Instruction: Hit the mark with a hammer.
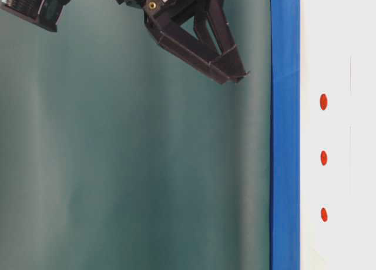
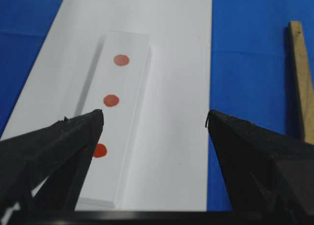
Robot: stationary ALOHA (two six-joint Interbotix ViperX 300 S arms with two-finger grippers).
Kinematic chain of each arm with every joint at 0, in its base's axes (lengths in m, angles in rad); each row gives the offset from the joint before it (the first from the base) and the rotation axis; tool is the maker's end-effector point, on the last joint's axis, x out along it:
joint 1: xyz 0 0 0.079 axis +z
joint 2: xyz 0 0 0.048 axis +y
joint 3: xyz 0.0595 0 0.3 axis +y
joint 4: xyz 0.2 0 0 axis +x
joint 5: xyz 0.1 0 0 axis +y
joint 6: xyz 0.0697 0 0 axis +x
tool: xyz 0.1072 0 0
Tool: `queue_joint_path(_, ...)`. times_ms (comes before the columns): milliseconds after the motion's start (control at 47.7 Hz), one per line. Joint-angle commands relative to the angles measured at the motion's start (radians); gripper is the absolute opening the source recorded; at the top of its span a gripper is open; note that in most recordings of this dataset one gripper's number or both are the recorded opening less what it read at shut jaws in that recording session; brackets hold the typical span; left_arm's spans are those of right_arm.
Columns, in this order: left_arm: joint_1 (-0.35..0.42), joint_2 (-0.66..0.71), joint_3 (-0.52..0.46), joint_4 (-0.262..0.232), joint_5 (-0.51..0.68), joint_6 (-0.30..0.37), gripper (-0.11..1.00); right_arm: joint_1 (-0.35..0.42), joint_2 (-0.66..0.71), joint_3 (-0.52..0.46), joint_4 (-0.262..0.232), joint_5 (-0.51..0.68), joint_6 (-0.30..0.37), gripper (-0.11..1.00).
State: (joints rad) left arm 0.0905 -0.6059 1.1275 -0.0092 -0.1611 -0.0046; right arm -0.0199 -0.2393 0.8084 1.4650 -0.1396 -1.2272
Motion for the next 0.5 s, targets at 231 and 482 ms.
queue_joint_path(231, -0.015, -0.012, -0.008, -0.002, 0.002, 0.000, 0.84, -0.002, -0.189, 0.094, -0.002, 0.008, -0.002, 0.79)
queue_joint_path(482, -0.041, -0.051, 0.009, 0.000, 0.002, 0.011, 0.84, 0.003, -0.433, 0.221, -0.003, 0.017, -0.005, 0.79)
